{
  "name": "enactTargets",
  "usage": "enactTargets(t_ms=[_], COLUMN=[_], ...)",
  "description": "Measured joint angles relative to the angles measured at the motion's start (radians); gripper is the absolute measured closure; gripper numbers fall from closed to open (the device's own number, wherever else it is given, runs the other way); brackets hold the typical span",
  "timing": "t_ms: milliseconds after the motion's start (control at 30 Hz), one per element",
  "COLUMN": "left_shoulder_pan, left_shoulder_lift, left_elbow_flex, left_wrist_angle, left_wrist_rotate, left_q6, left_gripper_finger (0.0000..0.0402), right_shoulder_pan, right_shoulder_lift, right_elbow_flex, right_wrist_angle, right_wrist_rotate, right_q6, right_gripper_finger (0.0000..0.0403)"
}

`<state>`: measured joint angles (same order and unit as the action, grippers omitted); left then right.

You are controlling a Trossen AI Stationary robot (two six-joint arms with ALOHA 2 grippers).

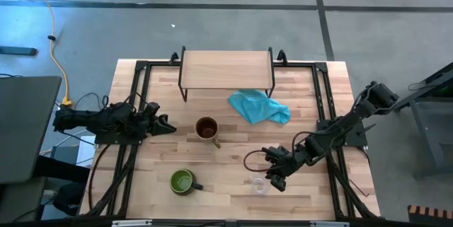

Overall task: Stack small to large cups/mugs on shelf
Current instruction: Put the transparent mug on the shelf

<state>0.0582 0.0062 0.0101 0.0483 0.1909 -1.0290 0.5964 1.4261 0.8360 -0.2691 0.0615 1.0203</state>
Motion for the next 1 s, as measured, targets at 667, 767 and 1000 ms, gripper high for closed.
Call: enactTargets(t_ms=[667,767,1000], left_shoulder_pan=[0.000,0.000,0.000], left_shoulder_lift=[0.000,0.000,0.000], left_elbow_flex=[0.000,0.000,0.000], left_wrist_angle=[0.000,0.000,0.000], left_wrist_rotate=[0.026,0.026,0.026], left_q6=[-0.023,-0.023,-0.023], left_gripper_finger=[0.0311,0.0311,0.0311], right_shoulder_pan=[0.015,0.015,0.022], right_shoulder_lift=[0.046,0.096,0.250], right_elbow_flex=[0.365,0.415,0.579], right_wrist_angle=[-0.503,-0.586,-0.730], right_wrist_rotate=[0.054,-0.043,-0.098], right_q6=[-0.306,-0.267,-0.261], right_gripper_finger=[0.0320,0.0320,0.0320])
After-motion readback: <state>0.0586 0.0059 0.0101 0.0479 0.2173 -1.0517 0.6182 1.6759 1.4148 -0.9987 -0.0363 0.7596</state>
